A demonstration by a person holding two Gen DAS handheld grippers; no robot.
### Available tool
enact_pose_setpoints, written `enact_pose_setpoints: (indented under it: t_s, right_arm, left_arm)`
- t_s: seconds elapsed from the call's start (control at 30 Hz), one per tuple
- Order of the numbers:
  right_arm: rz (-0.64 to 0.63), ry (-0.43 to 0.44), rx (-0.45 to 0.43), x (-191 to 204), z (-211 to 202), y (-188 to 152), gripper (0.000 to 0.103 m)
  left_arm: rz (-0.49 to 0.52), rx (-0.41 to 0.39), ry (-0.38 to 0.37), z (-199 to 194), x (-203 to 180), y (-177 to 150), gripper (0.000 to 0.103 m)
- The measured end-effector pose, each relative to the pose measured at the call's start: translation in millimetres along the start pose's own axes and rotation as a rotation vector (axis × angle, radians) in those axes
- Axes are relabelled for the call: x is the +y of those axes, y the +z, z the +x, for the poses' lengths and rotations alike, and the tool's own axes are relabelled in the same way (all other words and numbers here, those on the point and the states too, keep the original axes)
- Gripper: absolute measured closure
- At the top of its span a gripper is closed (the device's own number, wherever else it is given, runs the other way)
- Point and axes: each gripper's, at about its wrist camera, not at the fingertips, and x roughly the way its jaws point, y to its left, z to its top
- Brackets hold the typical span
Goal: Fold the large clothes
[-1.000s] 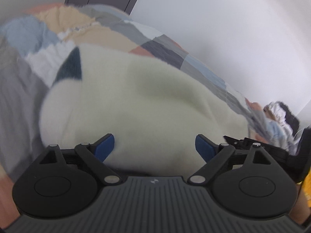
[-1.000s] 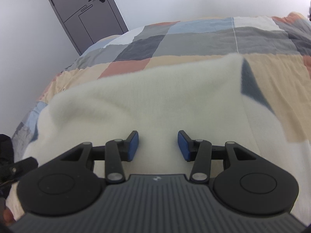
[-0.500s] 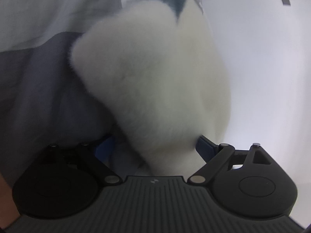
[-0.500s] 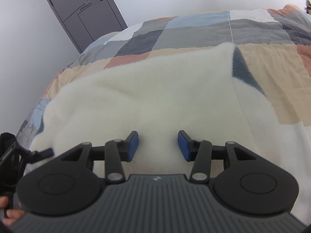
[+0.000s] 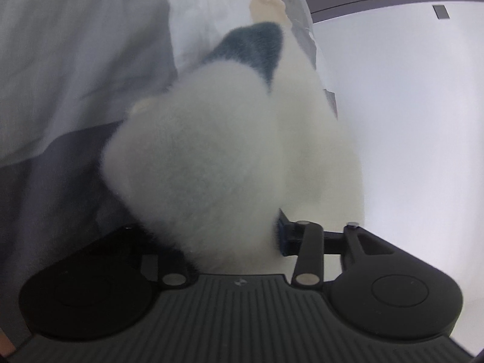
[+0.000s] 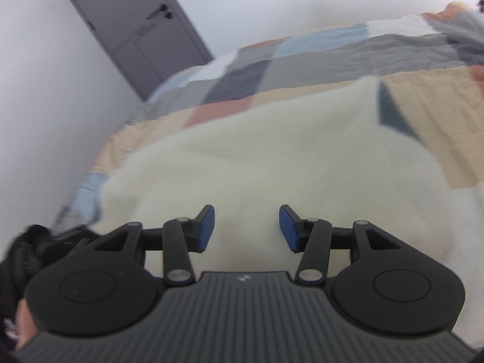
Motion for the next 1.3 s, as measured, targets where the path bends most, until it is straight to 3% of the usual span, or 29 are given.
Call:
enact_pose_setpoints:
  t_s: [0.23, 0.37, 0.57, 0.7, 0.9, 1.17, 1.3]
  right_arm:
    - [0.084, 0.187, 0.074, 17.8, 5.1, -16.4, 0.052]
    - [0.221, 0.276, 0.084, 14.9, 7.6, -24.1, 0.021]
    - [0.363, 0.343, 0.125, 7.4, 26.4, -37.1, 0.010]
    - [0.437, 0.365, 0.207, 3.4, 49.6, -39.9, 0.000]
    - [0.563, 0.286, 0.244, -12.8, 72.1, -47.7, 0.000]
    - [0.809, 0.252, 0.105, -50.9, 56.9, -46.4, 0.001]
    - [0.869, 0.136, 0.026, -65.1, 34.8, -50.5, 0.001]
  left_arm:
    - [0.078, -0.017, -0.006, -6.9, -16.3, -12.0, 0.064]
    - [0.082, -0.014, -0.011, -10.6, -12.2, -6.8, 0.064]
    - [0.083, -0.014, -0.012, -7.1, -1.2, 10.2, 0.064]
    - [0.079, -0.014, -0.013, -7.2, -1.0, 11.3, 0.064]
    - [0.068, -0.012, -0.017, -7.0, -0.6, 12.0, 0.064]
    - [0.051, -0.002, -0.032, 1.1, 5.9, 20.8, 0.064]
    - [0.046, 0.003, -0.037, 1.4, 7.7, 23.0, 0.064]
